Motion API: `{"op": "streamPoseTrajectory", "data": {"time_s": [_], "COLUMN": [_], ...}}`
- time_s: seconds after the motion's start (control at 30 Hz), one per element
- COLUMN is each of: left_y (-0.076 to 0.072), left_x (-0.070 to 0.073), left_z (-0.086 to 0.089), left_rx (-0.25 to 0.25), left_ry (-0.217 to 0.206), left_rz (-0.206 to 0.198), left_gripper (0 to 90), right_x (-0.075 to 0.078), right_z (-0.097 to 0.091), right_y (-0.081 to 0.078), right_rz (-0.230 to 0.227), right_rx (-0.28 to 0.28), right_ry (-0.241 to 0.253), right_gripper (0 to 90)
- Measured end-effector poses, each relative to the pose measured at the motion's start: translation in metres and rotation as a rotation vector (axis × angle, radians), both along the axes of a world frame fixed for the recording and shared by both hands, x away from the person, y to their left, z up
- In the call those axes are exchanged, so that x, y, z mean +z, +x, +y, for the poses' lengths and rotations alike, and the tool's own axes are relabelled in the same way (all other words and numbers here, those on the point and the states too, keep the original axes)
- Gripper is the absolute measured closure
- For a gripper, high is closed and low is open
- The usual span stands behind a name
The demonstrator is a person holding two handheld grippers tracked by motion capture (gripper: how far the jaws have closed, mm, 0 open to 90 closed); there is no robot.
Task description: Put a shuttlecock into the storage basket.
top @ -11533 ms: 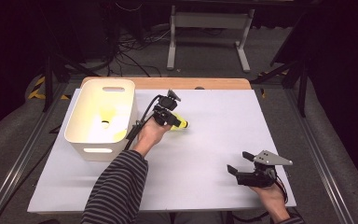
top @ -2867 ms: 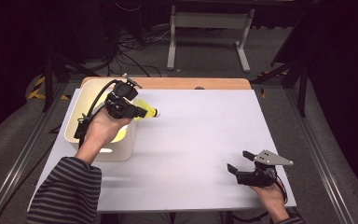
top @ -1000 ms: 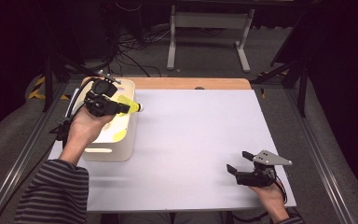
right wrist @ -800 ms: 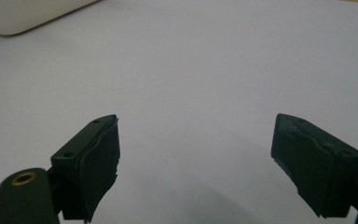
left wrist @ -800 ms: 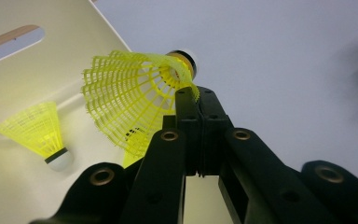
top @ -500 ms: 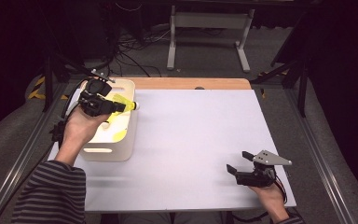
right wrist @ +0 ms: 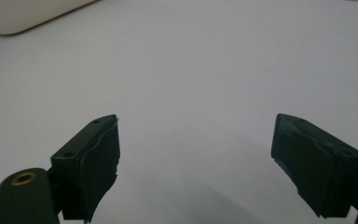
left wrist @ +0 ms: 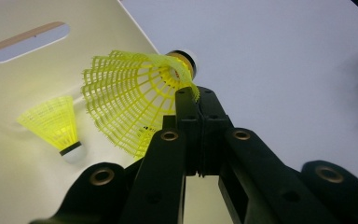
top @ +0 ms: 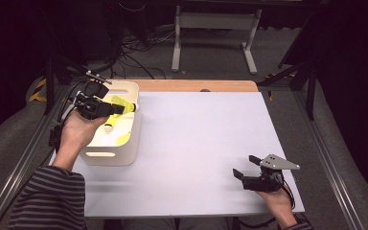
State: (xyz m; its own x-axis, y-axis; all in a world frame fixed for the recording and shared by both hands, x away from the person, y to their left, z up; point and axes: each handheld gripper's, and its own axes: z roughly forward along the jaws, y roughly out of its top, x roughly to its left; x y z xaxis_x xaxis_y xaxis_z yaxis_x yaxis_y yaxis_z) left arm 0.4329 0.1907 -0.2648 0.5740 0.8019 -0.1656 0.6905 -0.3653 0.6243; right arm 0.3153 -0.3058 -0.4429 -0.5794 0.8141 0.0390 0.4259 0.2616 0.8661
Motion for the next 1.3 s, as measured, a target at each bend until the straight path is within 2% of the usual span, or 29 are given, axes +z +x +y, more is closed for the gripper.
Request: {"op": "streamPoseTrajectory", "data": {"time_s": [0.37, 0.57, 1.13, 1.3], "left_y": [0.004, 0.009, 0.023, 0.028], "left_x": [-0.003, -0.006, -0.019, -0.024], "left_z": [0.011, 0.017, 0.016, 0.014], "left_rx": [0.034, 0.07, 0.125, 0.132], "left_ry": [-0.017, -0.021, 0.045, 0.05], "left_rz": [0.007, 0.013, 0.016, 0.033], "left_gripper": [89.7, 89.6, 89.5, 89.5], "right_x": [0.0, 0.0, 0.0, 0.0], "right_z": [0.0, -0.001, -0.001, 0.0], "right_y": [0.0, 0.0, 0.0, 0.0], "right_rz": [0.0, -0.002, -0.002, 0.0], "right_rx": [0.001, 0.002, 0.0, 0.003], "right_ry": [0.001, 0.001, 0.003, 0.004], "right_gripper": [16.1, 16.1, 16.1, 16.1]}}
